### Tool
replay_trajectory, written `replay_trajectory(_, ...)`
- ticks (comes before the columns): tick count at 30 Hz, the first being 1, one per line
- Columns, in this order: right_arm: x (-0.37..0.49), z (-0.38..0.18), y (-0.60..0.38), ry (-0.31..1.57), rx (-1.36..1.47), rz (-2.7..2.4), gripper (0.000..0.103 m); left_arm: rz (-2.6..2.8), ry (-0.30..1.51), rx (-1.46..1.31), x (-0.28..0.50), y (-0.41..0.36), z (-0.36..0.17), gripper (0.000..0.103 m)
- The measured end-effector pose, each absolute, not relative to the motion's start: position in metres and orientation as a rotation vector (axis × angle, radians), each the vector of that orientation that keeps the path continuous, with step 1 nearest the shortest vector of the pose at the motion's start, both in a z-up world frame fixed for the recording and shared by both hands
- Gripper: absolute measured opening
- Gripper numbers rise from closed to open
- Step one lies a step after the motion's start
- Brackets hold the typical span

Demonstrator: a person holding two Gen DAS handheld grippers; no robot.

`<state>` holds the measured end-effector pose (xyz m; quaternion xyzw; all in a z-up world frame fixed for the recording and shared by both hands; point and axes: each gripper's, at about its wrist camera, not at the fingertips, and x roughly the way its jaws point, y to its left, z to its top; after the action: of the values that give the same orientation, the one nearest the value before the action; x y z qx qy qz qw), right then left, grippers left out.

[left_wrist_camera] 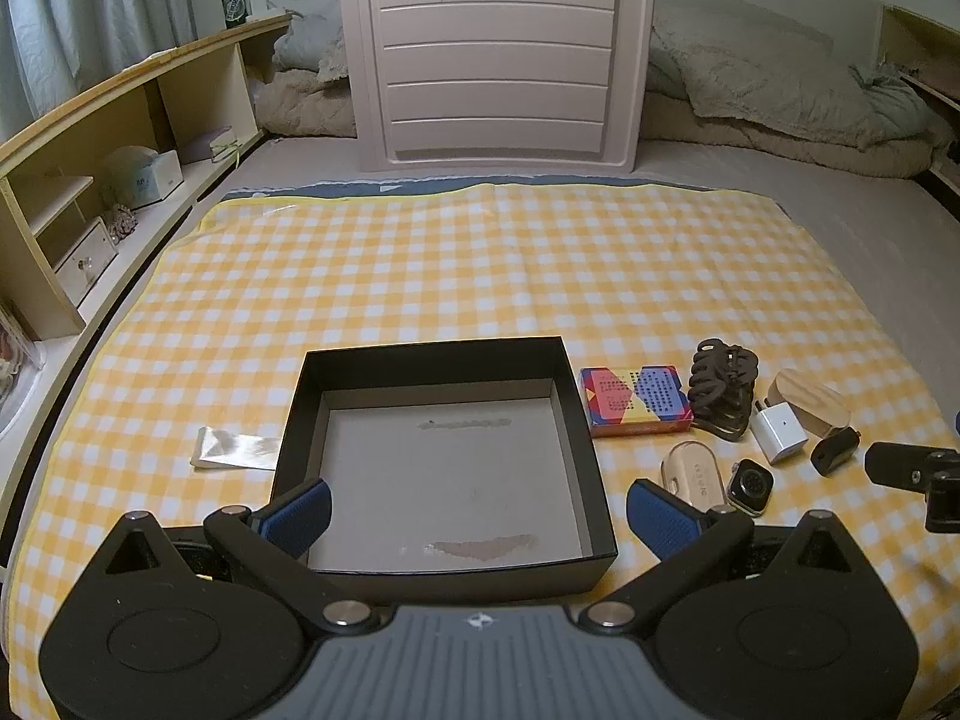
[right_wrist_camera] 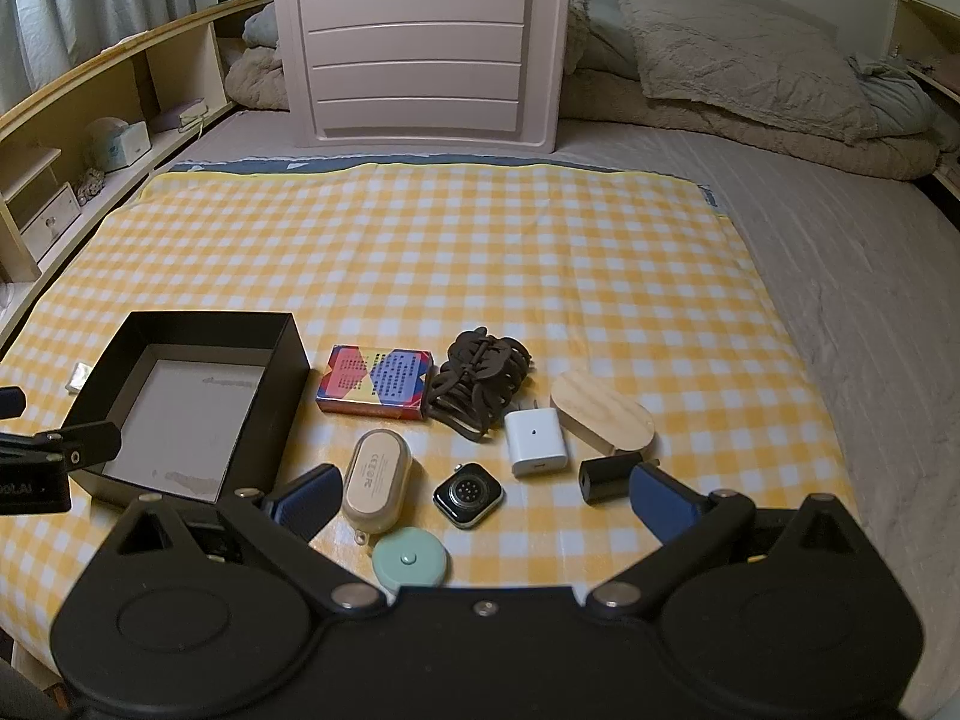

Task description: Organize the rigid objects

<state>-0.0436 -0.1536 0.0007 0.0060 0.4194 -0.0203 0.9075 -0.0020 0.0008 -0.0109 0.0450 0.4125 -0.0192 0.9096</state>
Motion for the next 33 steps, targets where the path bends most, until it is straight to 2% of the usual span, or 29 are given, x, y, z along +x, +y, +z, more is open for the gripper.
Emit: replay_trajectory(33, -0.0418, -0.0001, -0.1527, 0.878, 0.006, -0.037, 0.103, -0.040, 0.859, 0.101, -0.0018, 0.0014, -0.0119, 0.103)
